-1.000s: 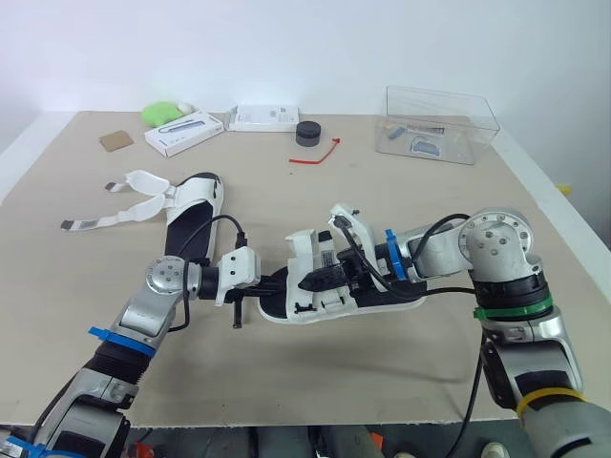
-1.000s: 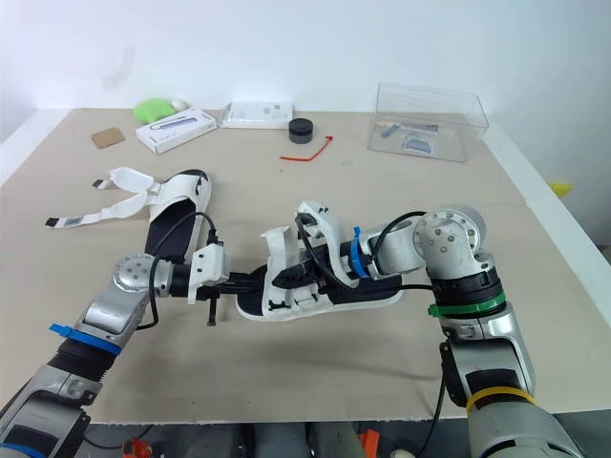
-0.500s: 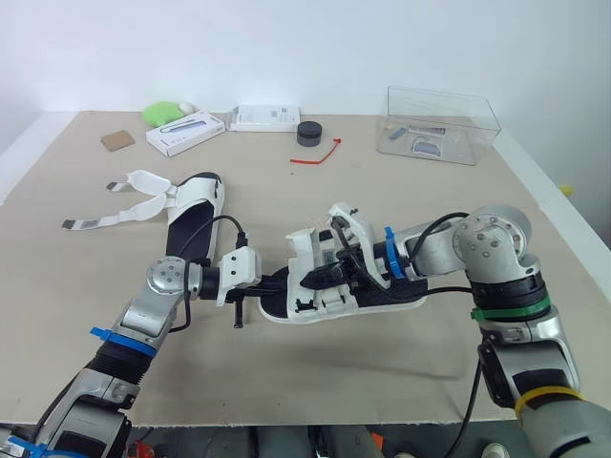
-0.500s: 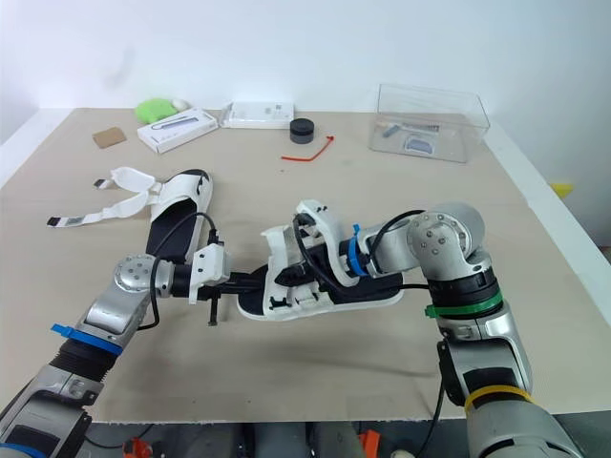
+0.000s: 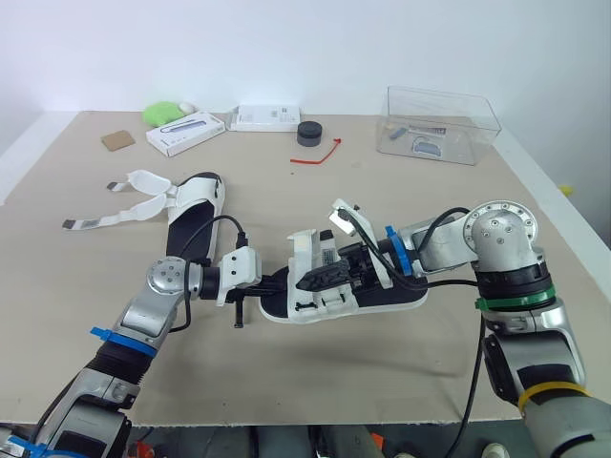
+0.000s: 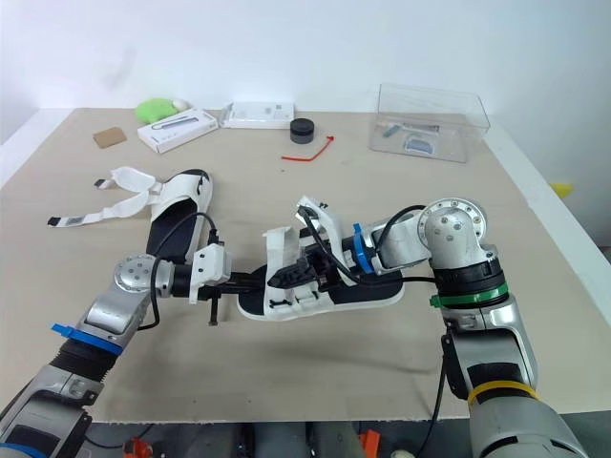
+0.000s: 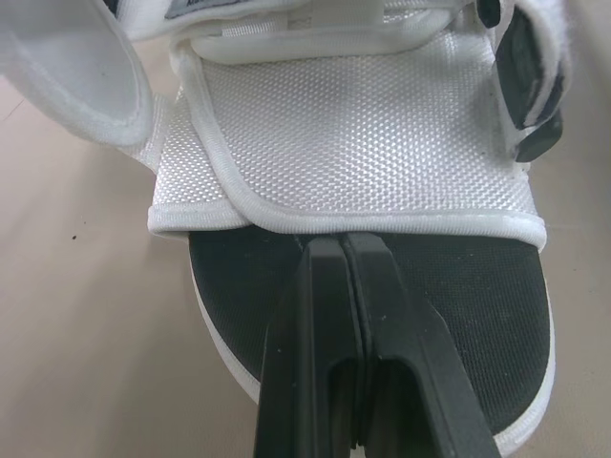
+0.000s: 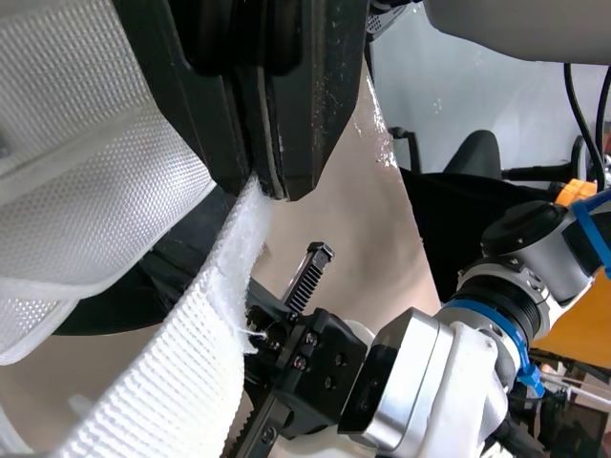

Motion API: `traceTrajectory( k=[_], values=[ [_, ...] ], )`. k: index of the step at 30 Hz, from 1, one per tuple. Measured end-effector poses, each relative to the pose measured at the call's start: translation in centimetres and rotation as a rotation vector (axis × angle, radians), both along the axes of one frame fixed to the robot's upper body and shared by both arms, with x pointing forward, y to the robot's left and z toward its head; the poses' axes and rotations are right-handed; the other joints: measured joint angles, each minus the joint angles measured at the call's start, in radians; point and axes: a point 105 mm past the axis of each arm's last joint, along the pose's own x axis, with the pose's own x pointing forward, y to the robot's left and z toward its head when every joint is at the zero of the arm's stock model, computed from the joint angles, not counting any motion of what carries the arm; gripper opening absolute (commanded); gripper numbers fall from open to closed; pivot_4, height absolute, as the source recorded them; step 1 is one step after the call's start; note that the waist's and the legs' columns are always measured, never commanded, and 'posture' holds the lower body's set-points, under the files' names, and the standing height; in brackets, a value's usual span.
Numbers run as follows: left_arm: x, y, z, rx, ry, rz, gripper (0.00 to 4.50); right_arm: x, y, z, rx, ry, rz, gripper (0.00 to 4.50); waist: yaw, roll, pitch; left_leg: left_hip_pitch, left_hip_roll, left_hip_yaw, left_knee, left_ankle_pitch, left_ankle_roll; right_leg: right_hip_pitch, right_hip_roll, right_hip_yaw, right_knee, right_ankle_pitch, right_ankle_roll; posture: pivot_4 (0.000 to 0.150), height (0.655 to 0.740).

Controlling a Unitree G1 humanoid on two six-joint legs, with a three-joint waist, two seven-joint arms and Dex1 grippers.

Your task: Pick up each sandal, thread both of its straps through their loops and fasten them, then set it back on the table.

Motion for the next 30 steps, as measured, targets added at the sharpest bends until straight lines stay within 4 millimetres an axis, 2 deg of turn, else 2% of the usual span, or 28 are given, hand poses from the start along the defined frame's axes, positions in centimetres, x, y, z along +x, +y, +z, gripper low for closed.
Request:
traceTrajectory(
  k=[30],
  values=[
    [-0.03,-0.02,-0.01,0.000,-0.003,-0.001,0.00,0.58,-0.15,0.17,0.065,0.152,-0.127,0.04,0.000,0.000,0.000,-0.001,0.000,0.000,0.000,0.000,0.000,0.000,0.000,0.000,0.000,0.000,0.000,0.150,0.7400]
  ],
)
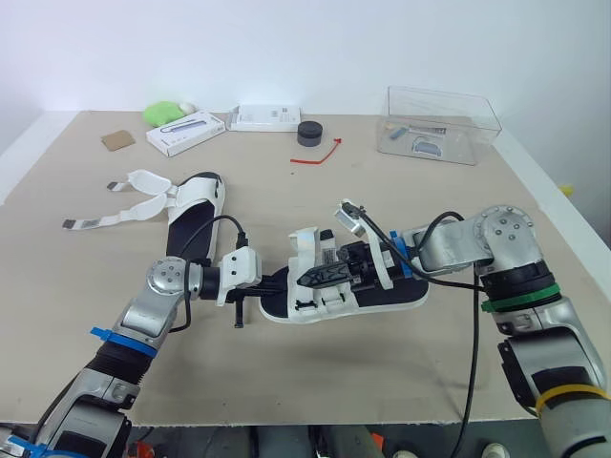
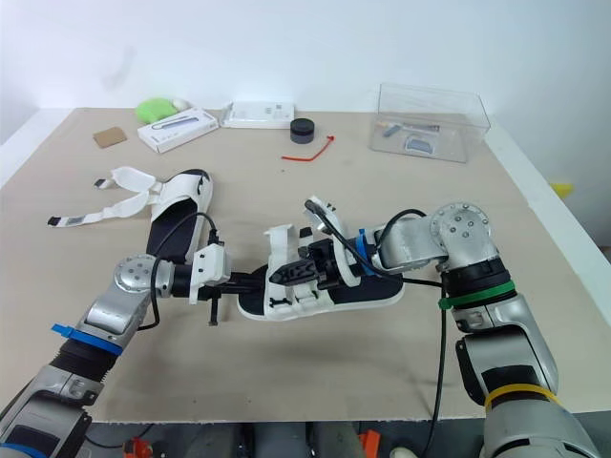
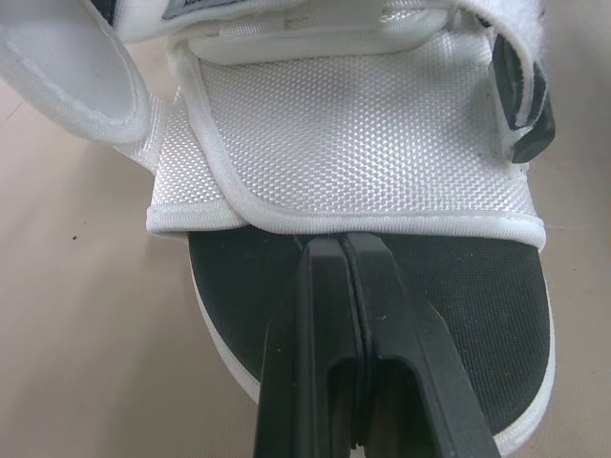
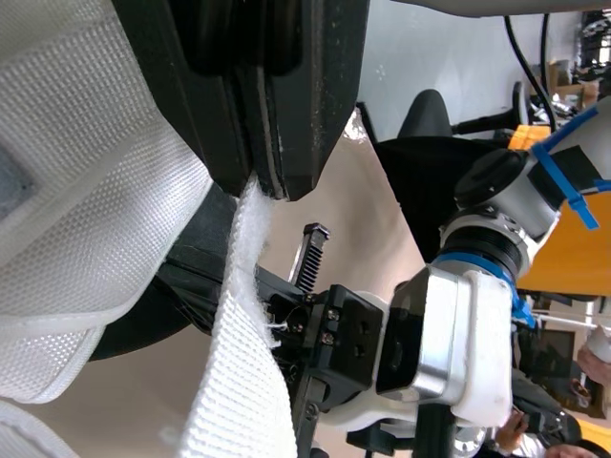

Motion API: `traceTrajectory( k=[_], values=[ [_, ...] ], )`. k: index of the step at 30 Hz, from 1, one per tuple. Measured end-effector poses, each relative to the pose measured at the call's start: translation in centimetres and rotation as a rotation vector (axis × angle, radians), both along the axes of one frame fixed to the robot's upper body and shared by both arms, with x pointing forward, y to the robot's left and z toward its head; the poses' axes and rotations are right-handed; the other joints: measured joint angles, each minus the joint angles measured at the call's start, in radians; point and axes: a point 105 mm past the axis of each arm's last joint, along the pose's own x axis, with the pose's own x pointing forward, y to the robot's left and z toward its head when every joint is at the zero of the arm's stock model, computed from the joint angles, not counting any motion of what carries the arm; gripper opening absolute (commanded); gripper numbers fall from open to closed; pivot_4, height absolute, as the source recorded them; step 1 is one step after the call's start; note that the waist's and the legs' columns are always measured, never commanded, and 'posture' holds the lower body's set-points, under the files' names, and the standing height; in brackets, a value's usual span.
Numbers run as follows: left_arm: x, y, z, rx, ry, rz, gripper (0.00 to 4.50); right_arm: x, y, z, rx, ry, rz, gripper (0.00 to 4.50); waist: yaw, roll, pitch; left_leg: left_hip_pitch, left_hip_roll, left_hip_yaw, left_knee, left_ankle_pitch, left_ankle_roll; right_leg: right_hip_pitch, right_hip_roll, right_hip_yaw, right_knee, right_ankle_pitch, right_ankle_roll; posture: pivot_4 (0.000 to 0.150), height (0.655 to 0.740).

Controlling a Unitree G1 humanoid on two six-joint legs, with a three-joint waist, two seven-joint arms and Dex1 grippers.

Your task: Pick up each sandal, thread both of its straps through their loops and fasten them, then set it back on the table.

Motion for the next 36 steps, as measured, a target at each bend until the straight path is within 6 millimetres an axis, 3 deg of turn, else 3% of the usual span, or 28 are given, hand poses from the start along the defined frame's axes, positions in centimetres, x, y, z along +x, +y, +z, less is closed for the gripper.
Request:
traceTrajectory(
  k=[36],
  values=[
    [-0.03,-0.04,0.02,0.000,-0.007,-0.004,0.00,-0.09,-0.47,-0.67,0.013,0.055,-0.005,0.04,0.000,0.000,0.000,0.000,0.000,0.000,0.000,0.000,0.000,0.000,0.000,0.000,0.000,0.000,0.000,0.150,0.7400]
  ],
)
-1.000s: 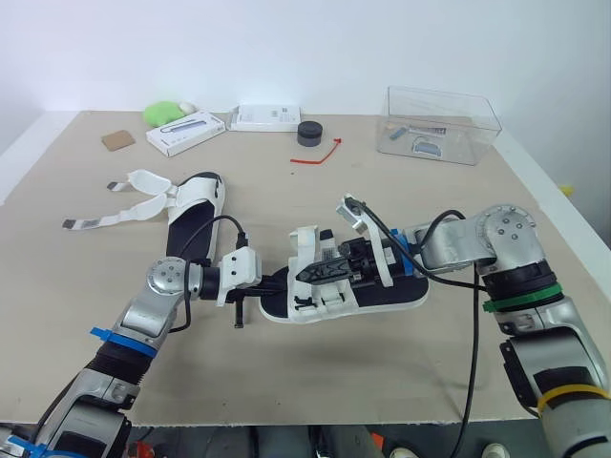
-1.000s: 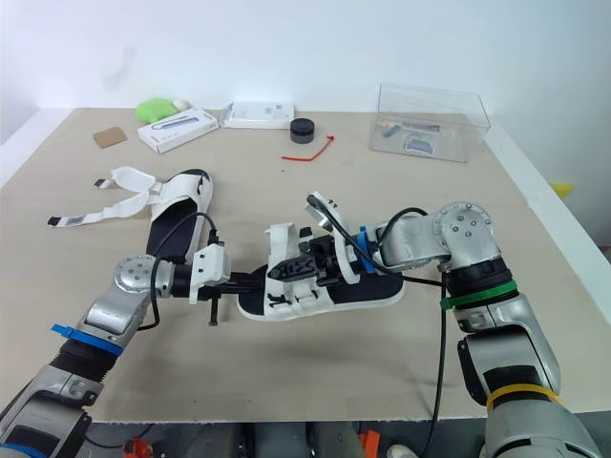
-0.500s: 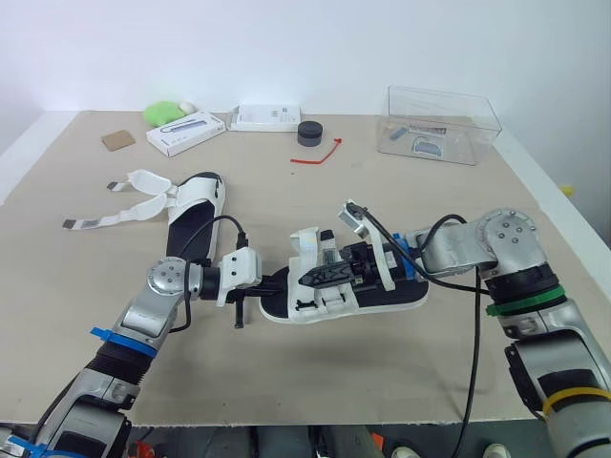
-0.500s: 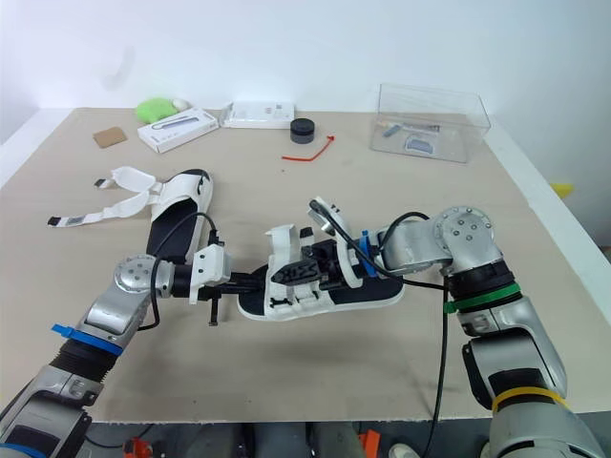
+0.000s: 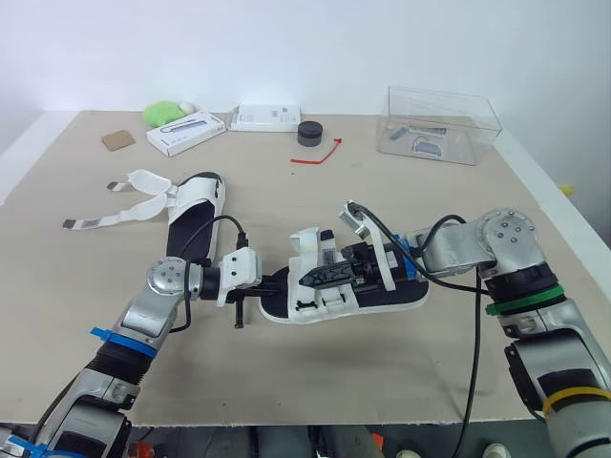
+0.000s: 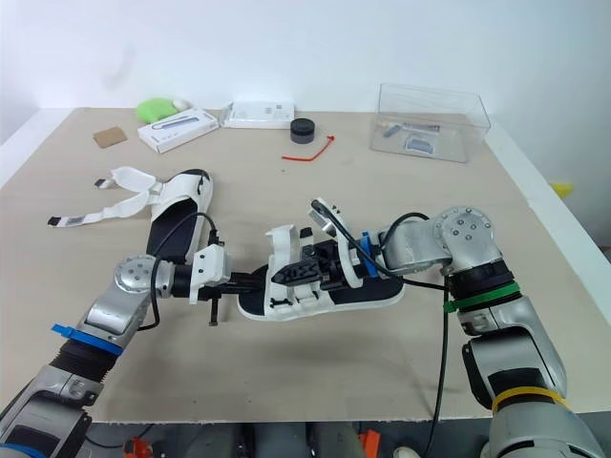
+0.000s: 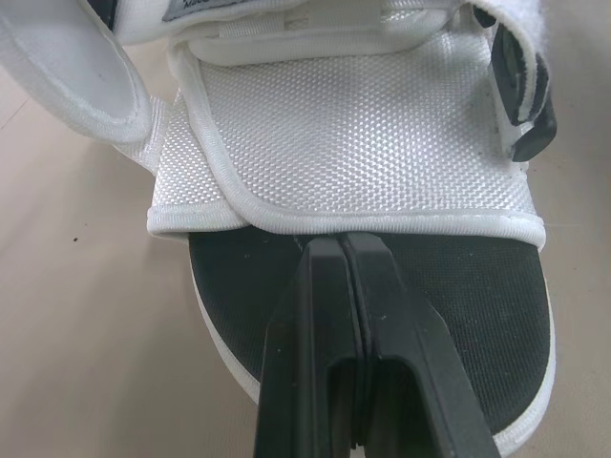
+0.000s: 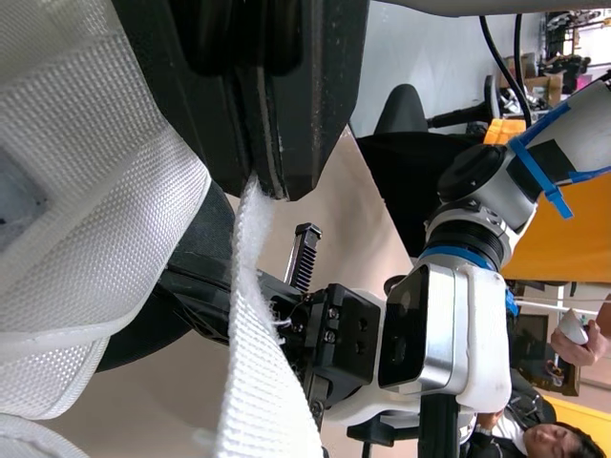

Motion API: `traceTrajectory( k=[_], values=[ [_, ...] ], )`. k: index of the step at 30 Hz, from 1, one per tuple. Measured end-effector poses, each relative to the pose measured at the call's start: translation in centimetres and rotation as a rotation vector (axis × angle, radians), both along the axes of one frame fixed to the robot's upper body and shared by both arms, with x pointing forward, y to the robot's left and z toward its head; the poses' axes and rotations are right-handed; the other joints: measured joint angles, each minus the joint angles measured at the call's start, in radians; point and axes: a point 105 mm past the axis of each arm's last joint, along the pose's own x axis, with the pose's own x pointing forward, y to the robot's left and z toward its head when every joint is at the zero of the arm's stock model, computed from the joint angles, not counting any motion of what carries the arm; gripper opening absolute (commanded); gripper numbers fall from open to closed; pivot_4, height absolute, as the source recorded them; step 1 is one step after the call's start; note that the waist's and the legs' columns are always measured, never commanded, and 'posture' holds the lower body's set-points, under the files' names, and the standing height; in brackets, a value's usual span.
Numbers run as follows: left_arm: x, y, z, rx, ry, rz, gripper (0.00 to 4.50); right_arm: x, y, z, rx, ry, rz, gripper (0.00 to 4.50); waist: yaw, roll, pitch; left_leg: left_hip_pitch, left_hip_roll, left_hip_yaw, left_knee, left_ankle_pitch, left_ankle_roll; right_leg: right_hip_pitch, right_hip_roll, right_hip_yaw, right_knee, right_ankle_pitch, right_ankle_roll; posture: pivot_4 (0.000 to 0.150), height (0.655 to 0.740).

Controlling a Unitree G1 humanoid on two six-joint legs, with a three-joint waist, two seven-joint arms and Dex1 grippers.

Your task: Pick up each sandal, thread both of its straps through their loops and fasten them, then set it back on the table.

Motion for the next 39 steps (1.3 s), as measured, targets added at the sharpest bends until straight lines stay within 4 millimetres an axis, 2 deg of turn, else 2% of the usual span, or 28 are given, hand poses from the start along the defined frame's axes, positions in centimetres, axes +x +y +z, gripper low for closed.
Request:
traceTrajectory(
  k=[13,17,19,25,39],
  values=[
    [0.0,0.0,0.0,0.001,-0.001,-0.001,0.00,0.1,-0.1,-0.1,-0.047,-0.060,-0.039,0.04,0.000,0.000,0.000,0.000,0.000,0.000,0.000,0.000,0.000,0.000,0.000,0.000,0.000,0.000,0.000,0.150,0.7400],
    [0.0,0.0,0.0,0.001,-0.001,-0.001,0.00,0.5,-0.3,-0.8,-0.088,-0.089,-0.063,0.04,0.000,0.000,0.000,0.000,0.000,0.000,0.000,0.000,0.000,0.000,0.000,0.000,0.000,0.000,0.000,0.150,0.7400],
    [0.0,0.0,0.0,0.001,-0.001,-0.002,0.00,0.9,-0.8,-2.0,-0.139,-0.108,-0.086,0.04,0.000,0.000,-0.001,0.000,0.000,0.000,0.000,0.000,0.000,0.000,0.000,0.000,0.000,0.000,0.000,0.150,0.7400],
    [0.0,0.0,-0.1,0.002,0.001,0.001,0.00,1.4,-0.8,-2.8,-0.175,-0.159,-0.087,0.04,0.000,0.001,-0.003,0.001,0.000,0.000,0.000,0.000,0.000,0.000,0.000,0.000,0.000,0.000,0.000,0.150,0.7400],
    [-0.1,0.0,-0.2,-0.001,0.003,0.004,0.00,0.1,0.2,-1.7,-0.213,-0.324,0.030,0.04,0.000,0.002,-0.004,0.001,0.000,0.000,0.000,0.000,0.000,0.000,0.000,0.000,0.000,0.000,0.000,0.150,0.7400]
  ],
)
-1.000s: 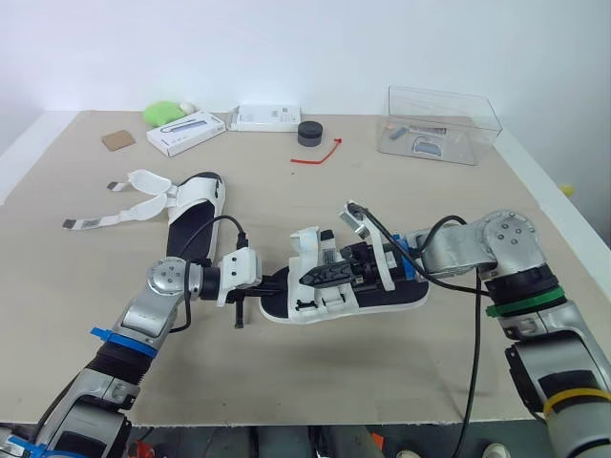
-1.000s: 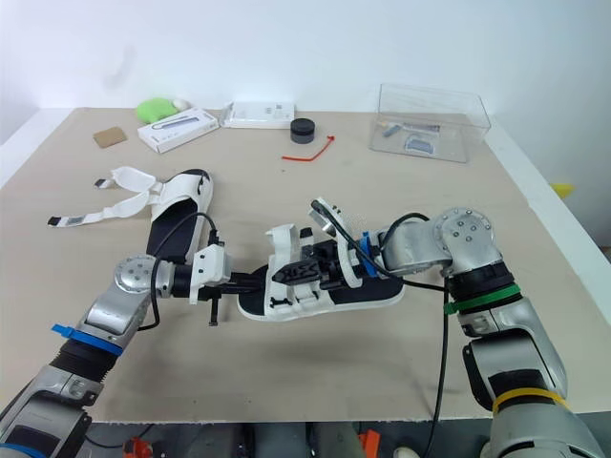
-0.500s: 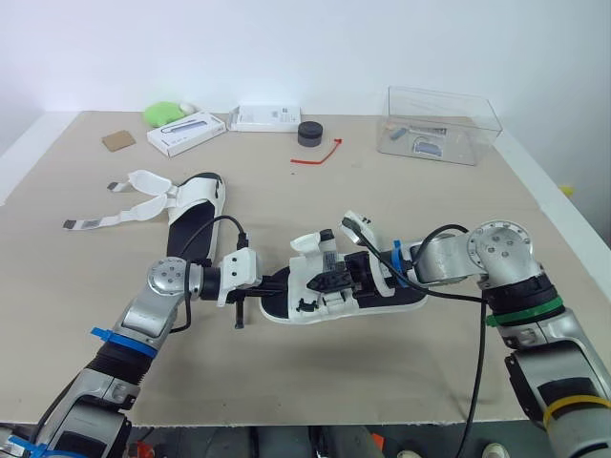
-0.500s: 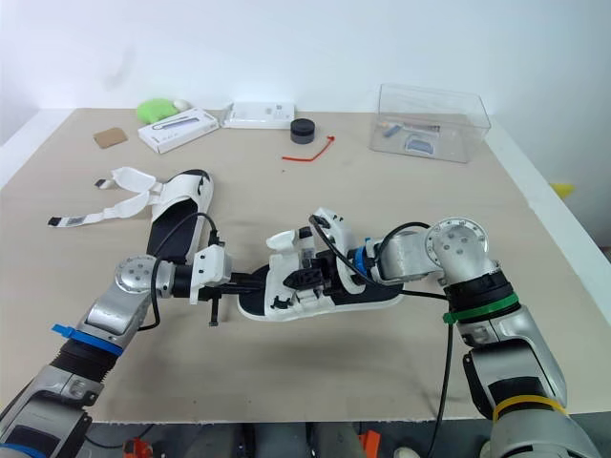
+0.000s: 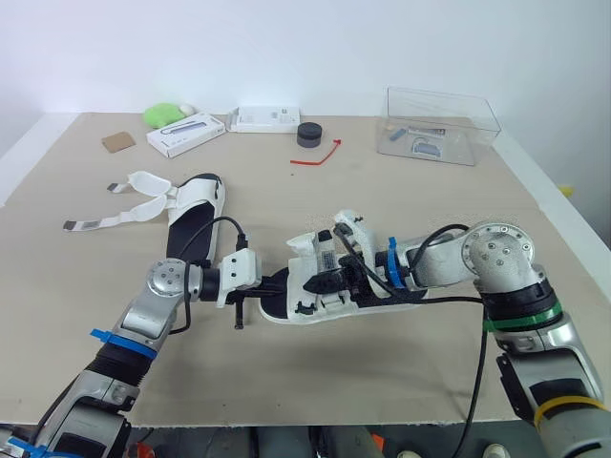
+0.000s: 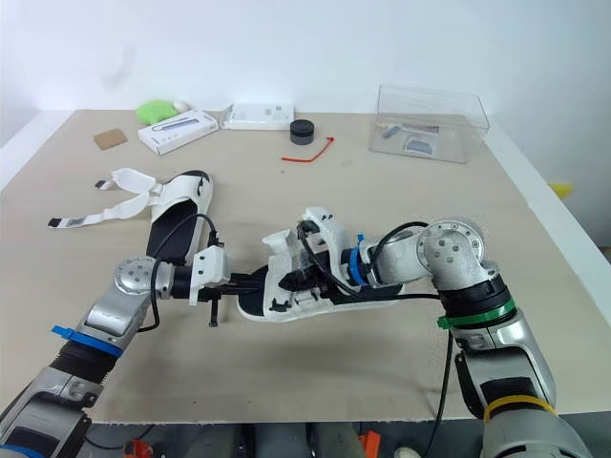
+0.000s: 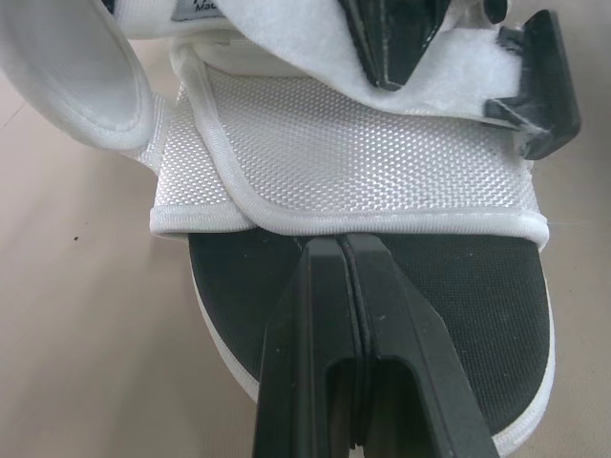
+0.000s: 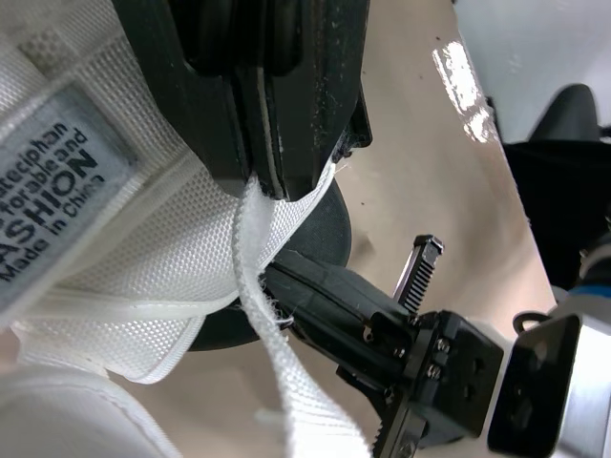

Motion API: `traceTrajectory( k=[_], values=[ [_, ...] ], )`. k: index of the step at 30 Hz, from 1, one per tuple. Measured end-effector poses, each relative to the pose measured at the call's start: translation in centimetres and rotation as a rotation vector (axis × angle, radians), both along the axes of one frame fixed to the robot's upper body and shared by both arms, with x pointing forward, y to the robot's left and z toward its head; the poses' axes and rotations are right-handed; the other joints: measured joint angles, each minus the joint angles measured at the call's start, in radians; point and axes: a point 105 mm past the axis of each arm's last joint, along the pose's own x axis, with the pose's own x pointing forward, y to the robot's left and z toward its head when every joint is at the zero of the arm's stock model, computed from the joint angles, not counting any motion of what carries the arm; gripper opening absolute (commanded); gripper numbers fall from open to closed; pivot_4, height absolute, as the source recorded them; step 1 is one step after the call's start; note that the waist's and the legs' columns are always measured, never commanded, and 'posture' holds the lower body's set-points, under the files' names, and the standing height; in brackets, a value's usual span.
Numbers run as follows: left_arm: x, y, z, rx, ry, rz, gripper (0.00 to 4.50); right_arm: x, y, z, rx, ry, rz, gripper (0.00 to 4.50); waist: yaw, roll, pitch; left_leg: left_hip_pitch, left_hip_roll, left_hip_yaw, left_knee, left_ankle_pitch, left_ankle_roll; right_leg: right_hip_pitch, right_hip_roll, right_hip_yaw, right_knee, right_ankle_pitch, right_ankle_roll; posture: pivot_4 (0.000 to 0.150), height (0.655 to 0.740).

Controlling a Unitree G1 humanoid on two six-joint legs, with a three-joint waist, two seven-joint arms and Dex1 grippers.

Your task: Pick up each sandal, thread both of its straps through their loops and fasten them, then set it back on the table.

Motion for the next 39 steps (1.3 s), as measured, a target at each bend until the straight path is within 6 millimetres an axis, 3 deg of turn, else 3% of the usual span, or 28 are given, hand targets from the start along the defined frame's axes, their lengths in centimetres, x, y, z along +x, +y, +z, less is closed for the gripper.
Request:
traceTrajectory(
  k=[16,28,31,34,38,39],
  values=[
    [0.1,-0.1,0.0,-0.008,0.003,0.002,0.00,-1.1,1.0,0.2,-0.114,-0.194,0.175,0.04,0.000,0.001,0.000,0.000,0.000,-0.001,0.000,0.000,0.000,0.000,0.000,-0.002,0.000,0.000,0.000,0.150,0.7400],
    [0.2,-0.1,-0.1,-0.010,0.003,0.008,0.00,-2.3,1.6,0.3,-0.104,-0.168,0.237,0.04,0.001,0.001,-0.001,0.001,0.000,-0.002,0.000,0.000,0.000,0.000,0.000,-0.003,0.001,0.000,-0.001,0.150,0.7400],
    [0.3,-0.2,-0.1,-0.009,0.002,0.008,0.00,-2.3,1.6,0.1,-0.104,-0.185,0.233,1.06,0.001,0.001,-0.001,0.001,0.000,-0.002,0.000,0.000,0.000,0.001,0.000,-0.004,0.001,0.000,-0.001,0.150,0.7400],
    [0.2,-0.3,-0.1,-0.010,0.001,0.003,0.00,-2.6,1.5,-0.2,-0.103,-0.194,0.267,2.46,0.001,0.001,-0.001,0.001,-0.001,-0.002,0.001,0.000,0.000,0.000,0.000,-0.004,0.001,0.000,-0.001,0.150,0.7400],
    [0.2,-0.4,-0.1,-0.009,0.001,0.002,0.00,-2.9,0.6,1.1,-0.071,-0.247,0.309,4.35,0.001,0.001,-0.001,0.001,-0.002,-0.001,0.001,0.000,0.000,0.001,0.000,-0.005,0.001,0.000,0.000,0.150,0.7400],
    [0.2,-0.4,-0.1,-0.009,0.001,0.002,0.00,-2.9,0.1,2.1,-0.049,-0.284,0.321,4.44,0.001,0.001,-0.001,0.001,-0.002,-0.001,0.001,0.000,0.000,0.001,0.000,-0.005,0.001,0.000,0.000,0.150,0.7400]
  ],
)
